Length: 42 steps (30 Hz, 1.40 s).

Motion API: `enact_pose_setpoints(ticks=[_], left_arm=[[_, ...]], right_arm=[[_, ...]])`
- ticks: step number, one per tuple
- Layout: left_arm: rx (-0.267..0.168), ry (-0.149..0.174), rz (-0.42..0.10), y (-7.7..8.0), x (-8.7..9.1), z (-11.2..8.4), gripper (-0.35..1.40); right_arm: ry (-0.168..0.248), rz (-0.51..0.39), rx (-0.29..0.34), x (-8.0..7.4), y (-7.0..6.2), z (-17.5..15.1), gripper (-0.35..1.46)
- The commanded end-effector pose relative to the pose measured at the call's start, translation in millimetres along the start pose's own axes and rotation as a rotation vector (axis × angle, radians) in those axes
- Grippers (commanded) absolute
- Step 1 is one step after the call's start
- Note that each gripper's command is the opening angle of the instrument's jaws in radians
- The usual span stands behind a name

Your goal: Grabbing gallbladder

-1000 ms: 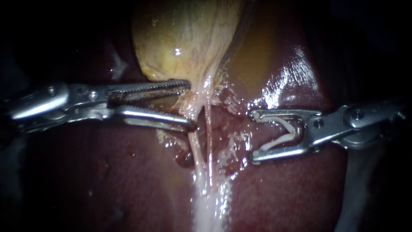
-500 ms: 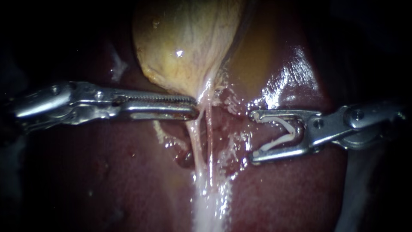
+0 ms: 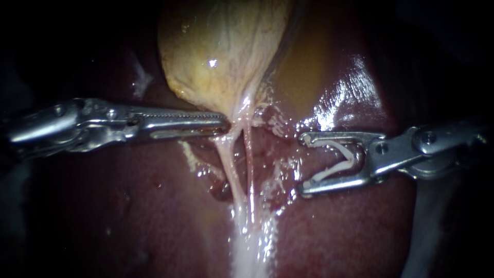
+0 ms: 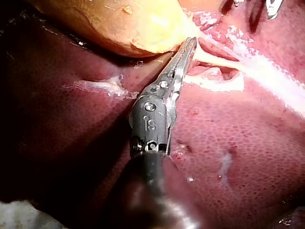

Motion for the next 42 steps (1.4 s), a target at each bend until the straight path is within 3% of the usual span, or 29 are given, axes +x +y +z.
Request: enact_pose_setpoints(ticks=[1, 6, 13, 24, 42], left_arm=[[-0.004, 0.0, 0.0, 0.2, 0.1, -0.1, -0.35], [-0.012, -0.002, -0.004, 0.8, 0.8, -1.2, -0.35], [-0.027, -0.01, -0.018, 0.9, 3.5, -3.6, -0.35], [-0.013, 0.028, -0.026, 0.1, 6.0, -6.0, -0.35], [-0.009, 0.031, -0.024, 0.0, 6.4, -6.7, -0.35]], right_arm=[[0.0, 0.002, -0.001, 0.0, 0.0, 0.0, 0.5], [0.0, 0.002, -0.001, 0.0, 0.0, 0.0, 0.5], [0.0, 0.002, -0.001, 0.0, 0.0, 0.0, 0.5], [0.0, 0.002, -0.001, 0.0, 0.0, 0.0, 0.5], [0.0, 0.002, -0.001, 0.0, 0.0, 0.1, 0.5]])
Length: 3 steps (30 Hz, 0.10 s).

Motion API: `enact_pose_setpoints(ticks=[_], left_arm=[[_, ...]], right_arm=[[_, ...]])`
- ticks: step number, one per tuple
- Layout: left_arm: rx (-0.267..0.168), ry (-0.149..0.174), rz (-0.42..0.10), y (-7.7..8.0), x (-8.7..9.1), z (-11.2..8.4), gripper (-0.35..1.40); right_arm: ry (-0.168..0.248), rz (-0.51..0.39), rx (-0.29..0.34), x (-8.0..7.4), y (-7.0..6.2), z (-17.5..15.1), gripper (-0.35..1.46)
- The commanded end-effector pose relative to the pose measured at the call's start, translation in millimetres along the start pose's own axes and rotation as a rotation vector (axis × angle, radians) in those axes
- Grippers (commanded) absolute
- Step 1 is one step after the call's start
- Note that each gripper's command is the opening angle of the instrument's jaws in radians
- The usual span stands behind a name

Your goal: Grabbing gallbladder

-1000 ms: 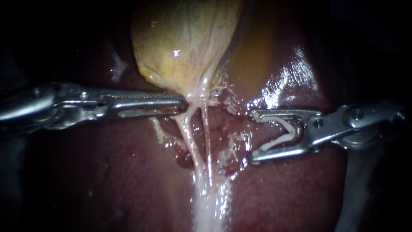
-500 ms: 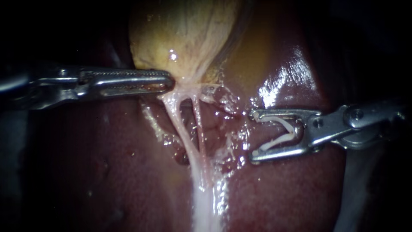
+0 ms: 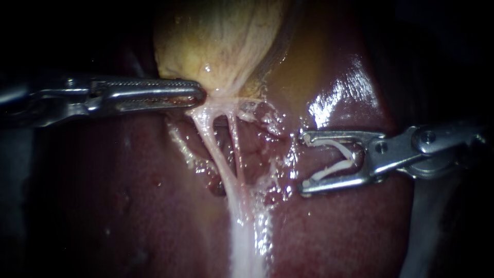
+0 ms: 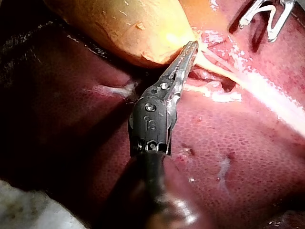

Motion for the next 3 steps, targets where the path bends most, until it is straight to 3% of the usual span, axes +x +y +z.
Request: enact_pose_setpoints(ticks=[1, 3], left_arm=[[0.0, 0.0, 0.0, 0.0, 0.0, 0.0, -0.35], [0.0, 0.0, 0.0, 0.0, 0.0, 0.0, -0.35]], right_arm=[[0.0, 0.0, 0.0, 0.0, 0.0, 0.0, 0.5], [0.0, 0.0, 0.0, 0.0, 0.0, 0.0, 0.5]])
